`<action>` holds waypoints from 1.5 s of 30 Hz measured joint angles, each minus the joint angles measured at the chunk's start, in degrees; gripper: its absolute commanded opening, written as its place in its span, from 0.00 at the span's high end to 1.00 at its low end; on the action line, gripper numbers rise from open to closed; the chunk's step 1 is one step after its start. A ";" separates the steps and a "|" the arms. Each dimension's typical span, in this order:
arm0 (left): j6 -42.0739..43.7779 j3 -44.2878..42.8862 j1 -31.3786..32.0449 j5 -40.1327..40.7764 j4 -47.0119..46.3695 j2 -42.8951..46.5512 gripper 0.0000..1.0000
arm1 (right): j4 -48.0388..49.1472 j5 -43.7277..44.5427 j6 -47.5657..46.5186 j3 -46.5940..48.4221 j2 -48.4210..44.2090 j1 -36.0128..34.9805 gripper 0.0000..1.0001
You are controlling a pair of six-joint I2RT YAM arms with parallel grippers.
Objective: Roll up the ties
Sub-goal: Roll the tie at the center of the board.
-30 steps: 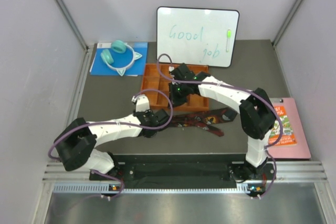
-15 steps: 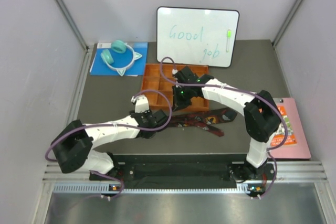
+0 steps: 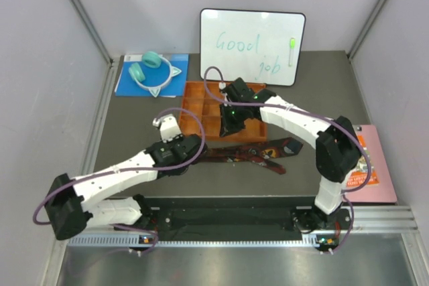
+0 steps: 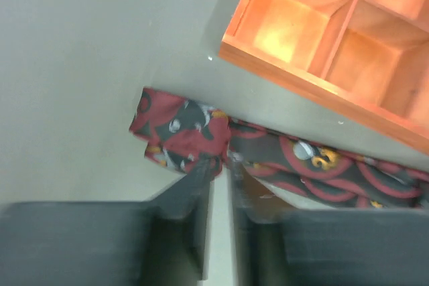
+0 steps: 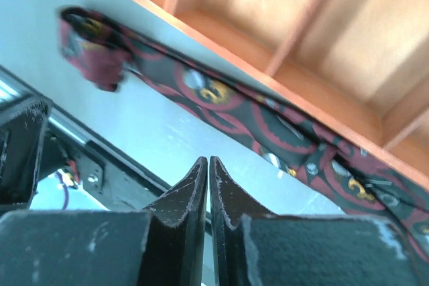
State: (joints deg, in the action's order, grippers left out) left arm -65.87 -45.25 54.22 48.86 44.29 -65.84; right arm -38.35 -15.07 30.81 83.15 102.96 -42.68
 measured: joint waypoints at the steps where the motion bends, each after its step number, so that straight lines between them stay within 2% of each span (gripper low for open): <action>1: -0.85 0.04 0.00 -0.44 1.07 2.01 0.92 | -0.98 0.11 -0.57 2.25 0.66 -0.26 0.94; 4: -4.44 1.40 0.00 -1.88 3.28 8.09 1.00 | -3.52 0.70 -2.40 10.03 3.19 -1.36 0.95; 8: -10.29 6.80 0.02 -4.81 5.40 13.94 1.00 | -6.36 1.73 -4.44 24.09 10.01 -4.94 0.94; 11: -14.80 11.30 0.00 -7.10 7.04 14.97 1.00 | -8.68 1.75 -5.35 33.16 15.98 -7.69 0.94; 16: -22.10 15.93 0.02 -9.51 7.91 14.97 1.00 | -9.70 0.83 -6.21 41.99 25.62 -10.84 0.94; 25: -28.76 21.84 0.02 -10.73 5.73 16.13 1.00 | -9.11 -0.79 -7.80 43.89 34.69 -12.46 0.92; 30: -29.83 22.21 0.00 -10.45 4.63 16.35 1.00 | -7.37 -2.36 -8.39 47.82 38.71 -12.48 0.92; 36: -29.73 22.23 -1.01 -10.03 2.21 14.45 1.00 | -5.64 -3.96 -9.35 48.22 40.68 -12.72 0.92; 39: -27.52 22.56 -4.04 -10.49 -0.24 13.14 1.00 | -5.53 -4.55 -9.94 48.22 41.11 -12.92 0.92; 45: -19.37 24.20 -15.08 -14.29 -8.50 11.93 1.00 | -5.20 -5.35 -11.06 48.22 41.13 -13.07 0.92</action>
State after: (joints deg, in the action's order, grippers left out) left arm -85.23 -21.06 39.13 34.57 35.79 -53.91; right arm -43.55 -20.43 19.75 131.37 144.09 -55.75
